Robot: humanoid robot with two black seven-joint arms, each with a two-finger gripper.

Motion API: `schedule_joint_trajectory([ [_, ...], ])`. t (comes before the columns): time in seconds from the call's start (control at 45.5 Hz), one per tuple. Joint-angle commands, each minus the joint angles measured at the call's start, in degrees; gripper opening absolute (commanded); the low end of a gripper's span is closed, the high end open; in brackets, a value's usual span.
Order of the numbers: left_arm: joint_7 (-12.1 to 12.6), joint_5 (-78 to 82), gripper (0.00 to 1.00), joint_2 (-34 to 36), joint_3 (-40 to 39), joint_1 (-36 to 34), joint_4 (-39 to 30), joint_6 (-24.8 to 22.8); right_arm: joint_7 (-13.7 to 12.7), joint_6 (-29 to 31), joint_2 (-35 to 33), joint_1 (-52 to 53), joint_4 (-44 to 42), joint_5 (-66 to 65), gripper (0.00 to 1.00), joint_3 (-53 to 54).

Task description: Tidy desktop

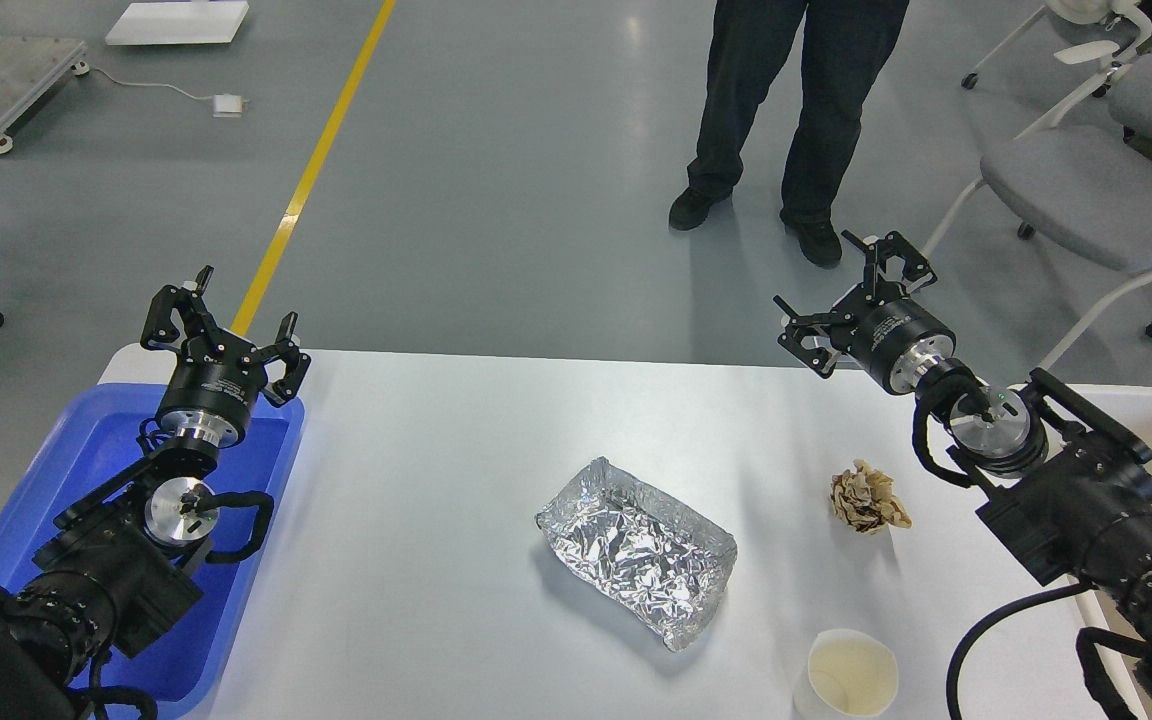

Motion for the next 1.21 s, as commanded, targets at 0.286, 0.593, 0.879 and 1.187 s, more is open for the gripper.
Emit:
schedule_joint_trajectory([
  [0.286,-0.26,0.0,1.0,0.0,0.09,-0.02,0.01,0.09,-0.01,0.0,-0.29,-0.77,0.18,-0.12,1.0,-0.29],
  [0.593,-0.26,0.0,1.0,0.0,0.09,-0.01,0.01,0.09,-0.01,0.09,-2.05,-0.42,1.68,-0.29,1.0,-0.38],
  [0.879,-0.26,0.0,1.0,0.0,0.09,-0.02,0.01,0.09,-0.01,0.44,-4.6,-0.42,1.85,-3.1,1.0,-1.52],
  [1.187,-0.35,0.0,1.0,0.0,0.09,-0.02,0.01,0.09,-0.01,-1.66,-8.82,-1.12,10.11,-6.08,1.0,-2.31],
])
